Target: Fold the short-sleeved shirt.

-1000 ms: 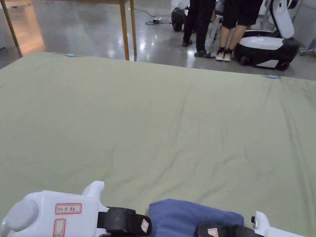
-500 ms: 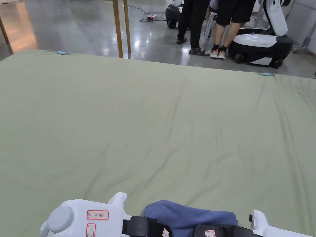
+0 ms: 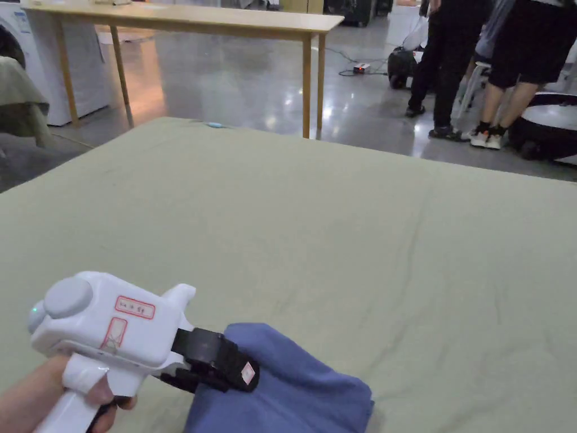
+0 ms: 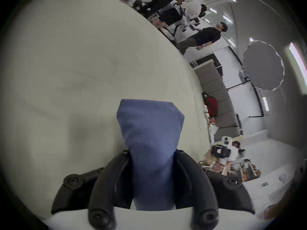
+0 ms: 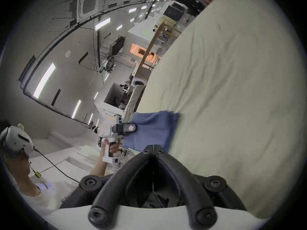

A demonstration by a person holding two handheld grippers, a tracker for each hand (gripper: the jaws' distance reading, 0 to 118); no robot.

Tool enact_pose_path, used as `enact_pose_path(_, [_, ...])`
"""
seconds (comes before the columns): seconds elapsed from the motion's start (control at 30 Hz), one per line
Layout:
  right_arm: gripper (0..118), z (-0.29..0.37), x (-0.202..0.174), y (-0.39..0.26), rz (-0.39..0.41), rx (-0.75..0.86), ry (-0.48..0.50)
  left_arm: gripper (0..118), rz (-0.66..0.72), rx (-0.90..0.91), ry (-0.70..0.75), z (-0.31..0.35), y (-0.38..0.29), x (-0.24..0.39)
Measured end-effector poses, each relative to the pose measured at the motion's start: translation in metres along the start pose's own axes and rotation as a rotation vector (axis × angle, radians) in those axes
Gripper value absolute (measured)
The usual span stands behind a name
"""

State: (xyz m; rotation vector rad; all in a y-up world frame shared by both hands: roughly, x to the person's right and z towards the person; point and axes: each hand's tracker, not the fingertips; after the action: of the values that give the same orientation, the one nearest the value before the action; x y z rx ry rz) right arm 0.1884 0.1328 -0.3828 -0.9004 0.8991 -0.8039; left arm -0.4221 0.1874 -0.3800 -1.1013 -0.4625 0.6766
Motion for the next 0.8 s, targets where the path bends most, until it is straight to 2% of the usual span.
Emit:
enact_pose_path(0.03, [0, 0.006, -0.04, -0.035, 0.0, 0.003, -0.001, 33, -0.009, 0.002, 0.038, 0.02, 0.01, -0.014])
enact_pose_path(0.13, [0, 0.0, -0.046, -0.037, 0.01, 0.01, -0.015, 33, 0.036, 0.007, 0.107, 0.075, 0.037, -0.06])
enact_pose_path(0.27, [0, -0.006, -0.05, -0.038, 0.007, 0.013, -0.043, 34, 0.016, 0.018, 0.174, 0.123, 0.07, -0.11])
enact_pose_path(0.33, [0, -0.005, -0.048, -0.036, 0.002, 0.014, -0.054, 34, 0.066, 0.04, 0.159, 0.133, 0.081, -0.127])
enact_pose_path(0.5, [0, -0.007, -0.046, -0.037, -0.017, 0.021, -0.065, 36, 0.037, -0.013, 0.184, 0.125, 0.094, -0.138])
enact_pose_path(0.53, [0, -0.007, -0.046, -0.037, -0.02, 0.022, -0.067, 52, 0.037, -0.021, 0.191, 0.122, 0.095, -0.136])
enact_pose_path(0.57, [0, -0.007, -0.046, -0.036, -0.022, 0.022, -0.067, 97, 0.021, -0.015, 0.224, 0.121, 0.094, -0.133])
enact_pose_path(0.6, [0, -0.007, -0.045, -0.036, -0.024, 0.023, -0.068, 118, 0.003, 0.0, 0.236, 0.121, 0.093, -0.132])
enact_pose_path(0.63, [0, -0.006, -0.045, -0.037, -0.023, 0.024, -0.066, 117, -0.024, 0.062, 0.225, 0.126, 0.095, -0.134])
enact_pose_path(0.7, [0, 0.008, -0.039, -0.033, -0.019, 0.027, -0.062, 116, 0.025, 0.079, 0.305, 0.133, 0.094, -0.128])
enact_pose_path(0.8, [0, 0.017, -0.04, -0.033, -0.001, 0.034, -0.059, 117, 0.007, 0.091, 0.378, 0.153, 0.087, -0.121])
